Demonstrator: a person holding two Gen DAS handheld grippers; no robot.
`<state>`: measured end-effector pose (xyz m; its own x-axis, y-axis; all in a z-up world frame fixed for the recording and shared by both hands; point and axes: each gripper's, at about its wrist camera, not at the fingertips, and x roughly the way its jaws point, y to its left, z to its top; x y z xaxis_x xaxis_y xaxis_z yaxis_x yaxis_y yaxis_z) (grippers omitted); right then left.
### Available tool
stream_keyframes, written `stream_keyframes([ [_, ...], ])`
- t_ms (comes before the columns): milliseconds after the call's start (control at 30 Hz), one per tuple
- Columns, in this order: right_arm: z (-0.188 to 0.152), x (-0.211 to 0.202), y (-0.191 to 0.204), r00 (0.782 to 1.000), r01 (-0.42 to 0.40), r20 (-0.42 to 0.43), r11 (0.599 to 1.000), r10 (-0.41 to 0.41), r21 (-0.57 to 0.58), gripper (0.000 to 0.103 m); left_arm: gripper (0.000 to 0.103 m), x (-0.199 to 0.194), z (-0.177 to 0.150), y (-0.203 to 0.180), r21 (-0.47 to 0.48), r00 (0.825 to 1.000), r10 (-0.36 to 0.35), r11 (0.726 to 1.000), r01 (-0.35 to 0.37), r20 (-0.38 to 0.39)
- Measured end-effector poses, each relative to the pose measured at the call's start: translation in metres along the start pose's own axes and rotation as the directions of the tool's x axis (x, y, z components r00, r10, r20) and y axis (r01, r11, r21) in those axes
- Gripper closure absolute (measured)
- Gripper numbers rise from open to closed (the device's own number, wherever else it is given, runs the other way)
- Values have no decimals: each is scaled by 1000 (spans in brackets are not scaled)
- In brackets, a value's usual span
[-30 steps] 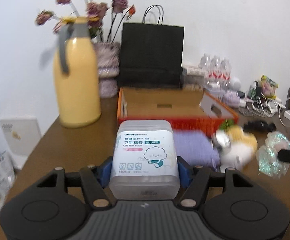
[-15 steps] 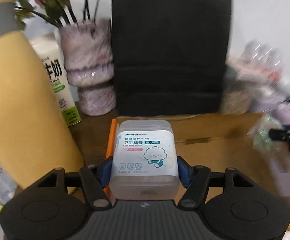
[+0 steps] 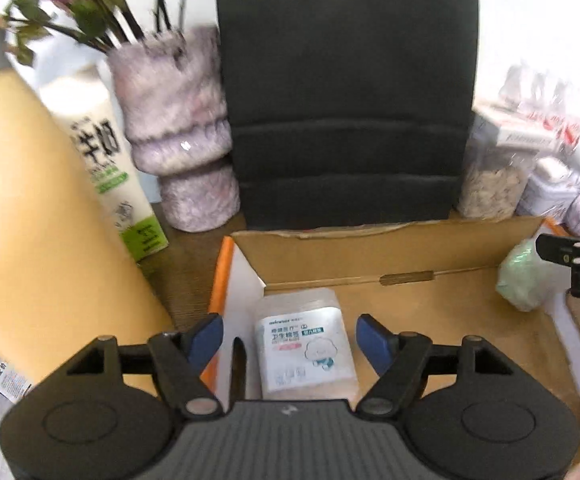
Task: Organize objects
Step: 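Lower the cotton-bud box into the cardboard box with the left tool while the right tool drops the bag in, then withdraw both open tools from the cardboard box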
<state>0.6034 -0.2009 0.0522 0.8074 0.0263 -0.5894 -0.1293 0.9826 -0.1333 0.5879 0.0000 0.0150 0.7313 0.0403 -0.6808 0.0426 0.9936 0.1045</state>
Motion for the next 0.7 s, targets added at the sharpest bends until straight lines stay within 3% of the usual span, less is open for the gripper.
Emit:
stream_keyframes([
  [67,-3,-26,0,1000,-2,27,1000,2,-3,7,28,-29,-4,2,-3,999,-15,1000,15,34],
  [133,-12,-61,-1,998,-11,65,1000,11,-1,4,19,-67,-17,2,3,996,-43,999,43,74],
  [167,-18,-78,-2,996,-16,84,1000,16,1,3,14,-88,-29,3,12,993,-71,997,70,94],
  [233,-35,-113,-2,993,-26,119,1000,24,8,1,13,-123,-54,3,27,987,-111,994,109,112],
  [433,-116,-225,11,977,-107,185,994,102,16,0,12,-221,-142,0,30,966,-181,984,178,186],
  [500,-149,-260,18,967,-147,211,989,141,16,0,8,-252,-176,-4,24,954,-190,981,190,230],
  [600,-195,-301,30,952,-189,243,982,186,-12,0,4,-282,-230,-11,20,944,-168,985,170,283],
  [700,-238,-329,39,957,-172,233,985,174,-32,0,4,-302,-279,-23,54,957,-117,993,106,265],
])
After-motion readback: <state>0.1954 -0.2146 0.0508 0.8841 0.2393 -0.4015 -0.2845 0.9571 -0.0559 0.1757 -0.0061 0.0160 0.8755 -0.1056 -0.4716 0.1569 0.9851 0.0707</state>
